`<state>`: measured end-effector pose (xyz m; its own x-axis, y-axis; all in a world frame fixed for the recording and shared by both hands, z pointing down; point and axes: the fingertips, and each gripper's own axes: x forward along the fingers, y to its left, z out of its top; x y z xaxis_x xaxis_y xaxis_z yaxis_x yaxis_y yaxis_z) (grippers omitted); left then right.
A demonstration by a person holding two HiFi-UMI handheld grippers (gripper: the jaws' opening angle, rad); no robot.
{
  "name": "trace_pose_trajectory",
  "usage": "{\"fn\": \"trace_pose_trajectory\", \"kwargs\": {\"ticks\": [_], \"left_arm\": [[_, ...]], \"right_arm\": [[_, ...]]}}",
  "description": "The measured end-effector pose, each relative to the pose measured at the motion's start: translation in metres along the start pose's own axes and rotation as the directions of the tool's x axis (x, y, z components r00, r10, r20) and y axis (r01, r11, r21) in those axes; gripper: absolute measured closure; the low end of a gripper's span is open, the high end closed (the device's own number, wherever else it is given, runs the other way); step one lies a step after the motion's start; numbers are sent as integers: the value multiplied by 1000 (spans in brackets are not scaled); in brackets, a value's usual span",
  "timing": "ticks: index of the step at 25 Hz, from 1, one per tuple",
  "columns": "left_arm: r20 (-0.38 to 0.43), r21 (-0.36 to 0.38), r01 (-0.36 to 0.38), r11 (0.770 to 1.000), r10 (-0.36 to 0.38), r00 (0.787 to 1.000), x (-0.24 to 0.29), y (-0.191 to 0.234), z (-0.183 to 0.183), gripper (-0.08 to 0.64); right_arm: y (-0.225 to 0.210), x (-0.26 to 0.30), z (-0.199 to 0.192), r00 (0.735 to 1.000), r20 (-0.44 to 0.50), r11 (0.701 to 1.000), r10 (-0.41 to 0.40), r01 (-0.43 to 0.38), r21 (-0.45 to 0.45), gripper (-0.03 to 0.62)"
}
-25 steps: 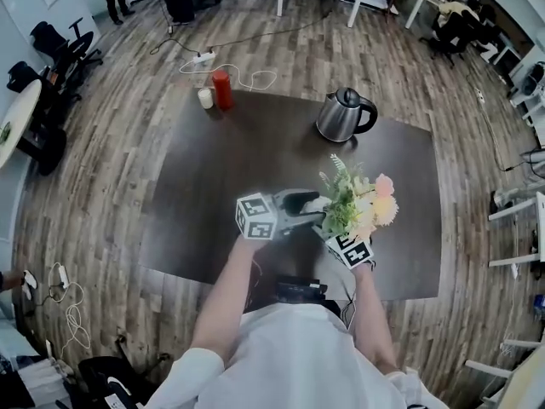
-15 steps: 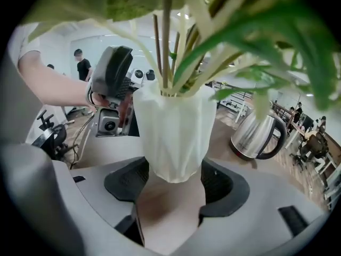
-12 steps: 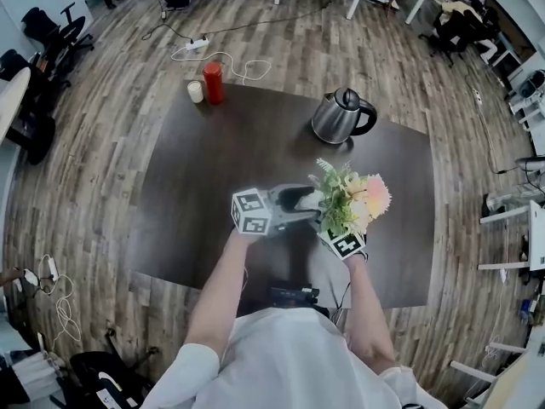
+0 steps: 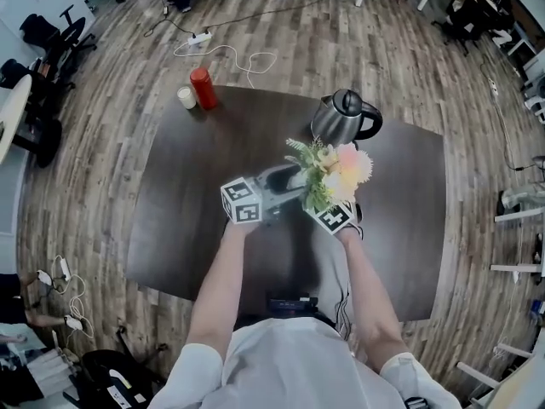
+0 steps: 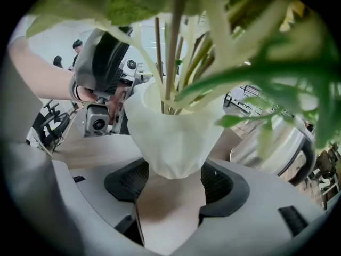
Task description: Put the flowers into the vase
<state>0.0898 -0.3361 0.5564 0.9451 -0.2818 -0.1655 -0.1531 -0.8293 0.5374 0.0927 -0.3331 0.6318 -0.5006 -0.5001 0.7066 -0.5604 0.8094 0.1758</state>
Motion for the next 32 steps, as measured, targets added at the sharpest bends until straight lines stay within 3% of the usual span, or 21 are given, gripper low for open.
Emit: {"fn": "trace_pose_trajectory", "kwargs": {"ticks": [11,17,22,32], "left_arm": [[-14,0,-23,1000,23,1000,8,31,15,272],[25,-82,-21,996,23,999,4,40,23,272],[51,-132,9,991,-2,999,-2,31,12,272],[62,-129,39,991,-32,998,-10,17,5,272]], "right_arm": [[-26,40,5,987,-42,987,156,-154,34,279],[-27,42,0,950,-198,970,243,-240,39,281],[-16,33,-11,927,-286,969,243,-242,39,281],[-7,26,-21,915,-335,974,224,-225,37,285]]}}
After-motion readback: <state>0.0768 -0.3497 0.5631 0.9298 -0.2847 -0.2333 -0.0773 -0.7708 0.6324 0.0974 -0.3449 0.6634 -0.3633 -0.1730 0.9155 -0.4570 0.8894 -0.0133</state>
